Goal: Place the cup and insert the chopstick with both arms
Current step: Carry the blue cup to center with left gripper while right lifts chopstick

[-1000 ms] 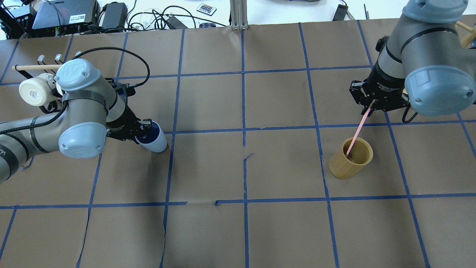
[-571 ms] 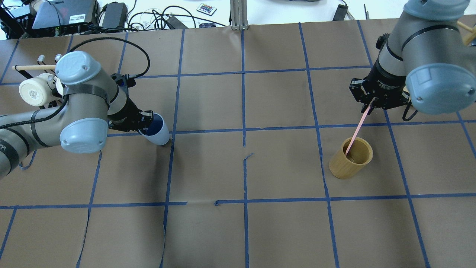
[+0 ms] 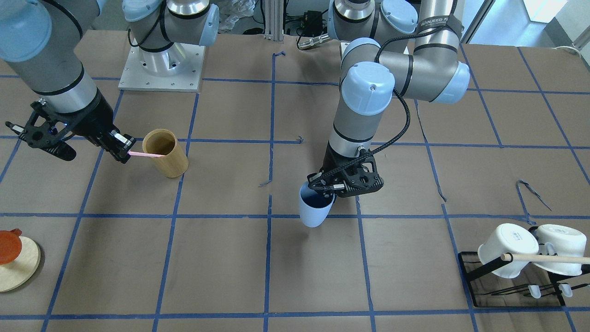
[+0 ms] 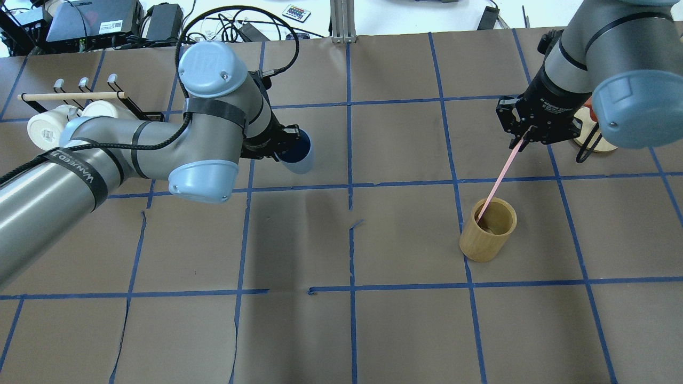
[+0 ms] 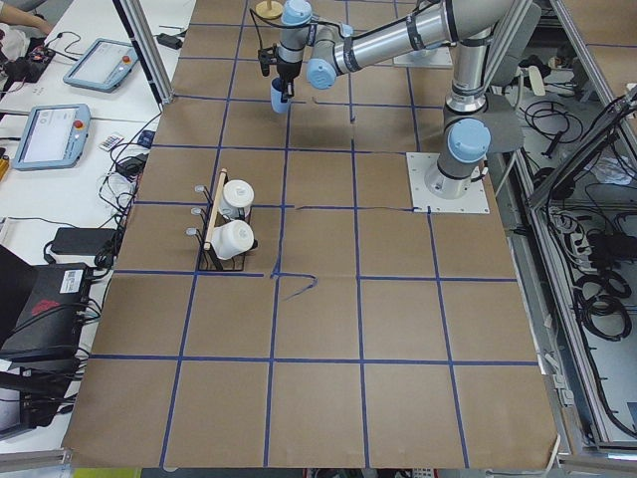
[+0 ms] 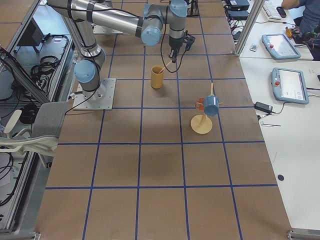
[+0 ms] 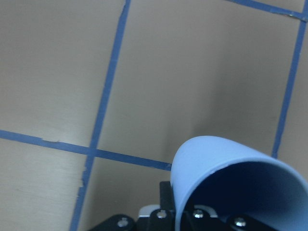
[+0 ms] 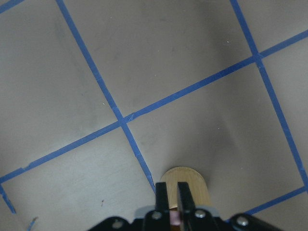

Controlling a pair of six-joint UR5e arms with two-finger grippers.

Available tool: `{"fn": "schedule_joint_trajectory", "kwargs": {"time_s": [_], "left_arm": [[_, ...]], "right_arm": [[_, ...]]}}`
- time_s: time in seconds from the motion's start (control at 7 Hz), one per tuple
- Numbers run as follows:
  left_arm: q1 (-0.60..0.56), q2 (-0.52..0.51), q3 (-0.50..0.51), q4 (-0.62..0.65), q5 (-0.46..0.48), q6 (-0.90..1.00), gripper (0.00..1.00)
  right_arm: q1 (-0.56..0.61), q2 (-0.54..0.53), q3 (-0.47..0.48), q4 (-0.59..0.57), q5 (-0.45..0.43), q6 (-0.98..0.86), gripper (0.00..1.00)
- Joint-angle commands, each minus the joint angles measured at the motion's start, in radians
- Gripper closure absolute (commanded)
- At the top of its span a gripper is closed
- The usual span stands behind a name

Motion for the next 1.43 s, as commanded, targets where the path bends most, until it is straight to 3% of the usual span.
{"fn": "schedule_joint_trajectory", "kwargs": {"time_s": [0.0, 0.29, 0.71, 1.0, 1.14, 1.29], "left_arm": [[-0.057, -0.049, 0.022, 0.049, -0.001, -0.097, 1.00], [-0.085, -0.076, 0.048, 0.046, -0.005, -0.177, 1.00], [-0.140, -0.130, 0.054, 0.048, -0.001, -0.203, 1.00], [-0.157, -0.133, 0.052, 0.048, -0.004, -0.221, 1.00], [-0.158, -0.138, 0.054, 0.046, -0.002, -0.212, 0.32], [-0.157, -0.118, 0.071, 0.048, -0.002, -0.209, 0.15]], "right_arm": [[-0.001, 0.000, -0.001, 0.006, 0.001, -0.004, 1.00], [-0.004, -0.008, -0.019, 0.044, -0.007, -0.006, 1.00], [-0.002, -0.003, -0.180, 0.217, -0.008, -0.006, 1.00], [-0.004, -0.008, -0.204, 0.238, -0.007, -0.006, 1.00], [-0.001, -0.009, -0.223, 0.235, 0.002, -0.007, 1.00], [0.004, -0.009, -0.262, 0.238, 0.010, -0.020, 1.00]]}}
